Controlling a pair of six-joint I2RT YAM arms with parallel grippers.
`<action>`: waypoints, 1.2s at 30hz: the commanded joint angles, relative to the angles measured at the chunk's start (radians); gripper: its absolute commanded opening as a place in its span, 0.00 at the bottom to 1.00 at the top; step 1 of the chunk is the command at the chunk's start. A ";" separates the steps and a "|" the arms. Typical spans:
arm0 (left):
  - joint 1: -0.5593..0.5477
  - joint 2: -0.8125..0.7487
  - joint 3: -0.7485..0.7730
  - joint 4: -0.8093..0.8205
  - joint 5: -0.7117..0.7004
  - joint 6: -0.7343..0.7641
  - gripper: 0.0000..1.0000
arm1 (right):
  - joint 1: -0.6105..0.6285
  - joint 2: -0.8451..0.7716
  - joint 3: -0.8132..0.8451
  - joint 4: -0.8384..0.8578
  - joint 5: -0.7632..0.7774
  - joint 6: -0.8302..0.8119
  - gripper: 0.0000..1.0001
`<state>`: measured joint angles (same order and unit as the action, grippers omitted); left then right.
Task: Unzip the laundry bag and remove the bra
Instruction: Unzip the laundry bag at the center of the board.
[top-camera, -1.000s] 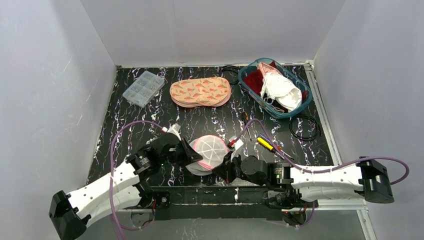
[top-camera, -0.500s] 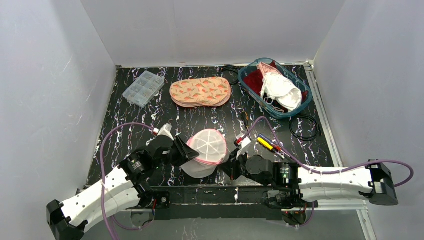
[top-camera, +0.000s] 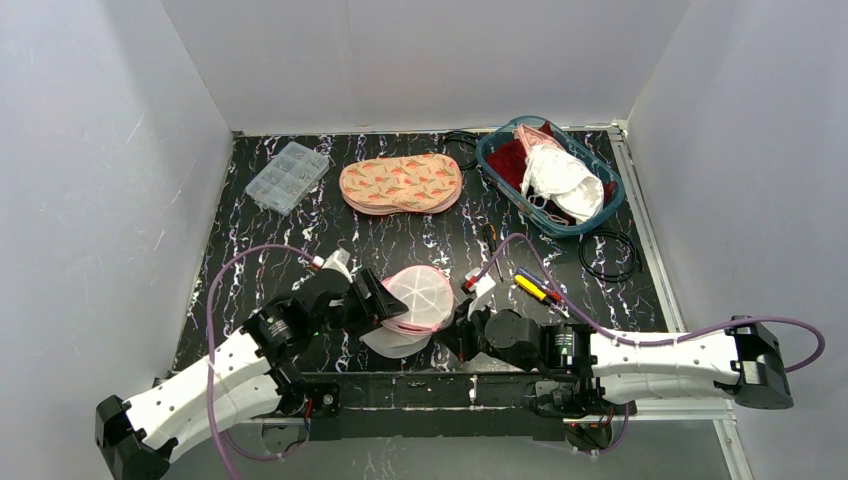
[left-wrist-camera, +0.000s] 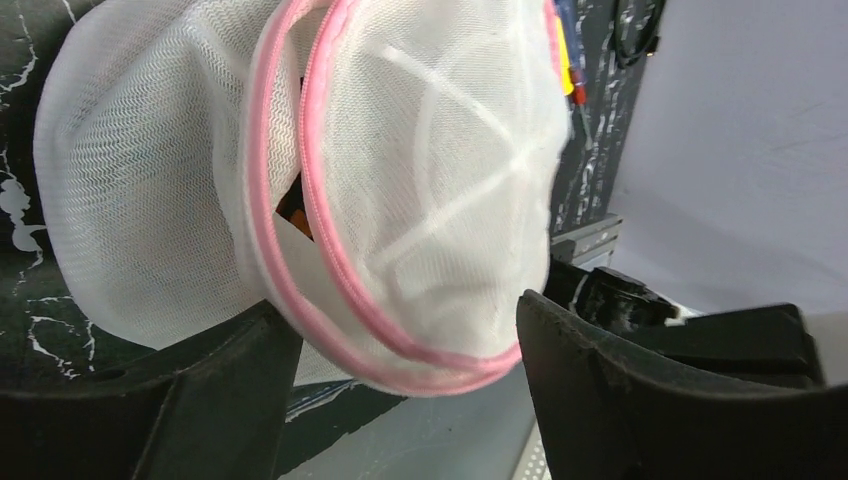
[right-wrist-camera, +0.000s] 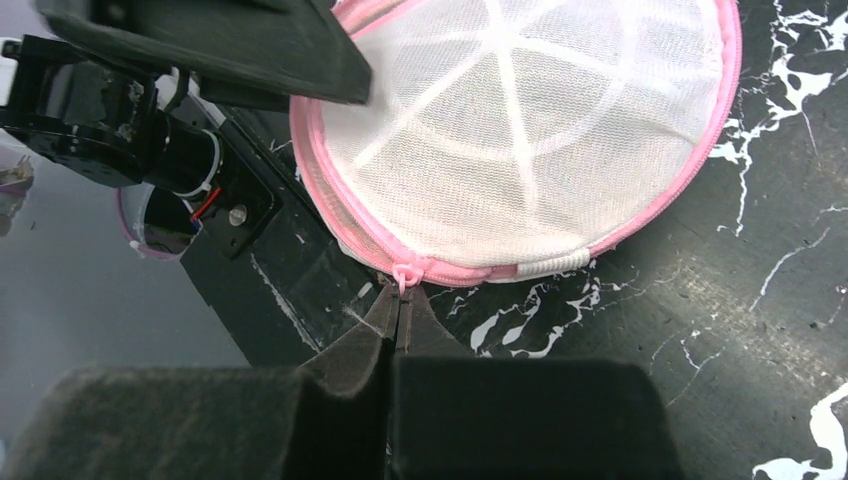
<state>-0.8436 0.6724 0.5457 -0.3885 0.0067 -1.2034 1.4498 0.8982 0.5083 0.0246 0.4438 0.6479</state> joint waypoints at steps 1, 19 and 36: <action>0.004 0.063 0.047 -0.018 -0.039 0.039 0.72 | 0.005 0.011 0.075 0.043 -0.027 -0.019 0.01; 0.004 0.037 0.054 -0.142 -0.214 -0.017 0.00 | 0.005 -0.012 0.079 -0.046 0.005 -0.020 0.01; 0.004 -0.019 -0.005 -0.076 -0.163 -0.037 0.27 | 0.006 -0.044 0.044 -0.052 0.031 0.113 0.58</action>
<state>-0.8436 0.6838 0.5724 -0.4908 -0.1558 -1.2388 1.4498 0.8772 0.5533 -0.0521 0.4549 0.6876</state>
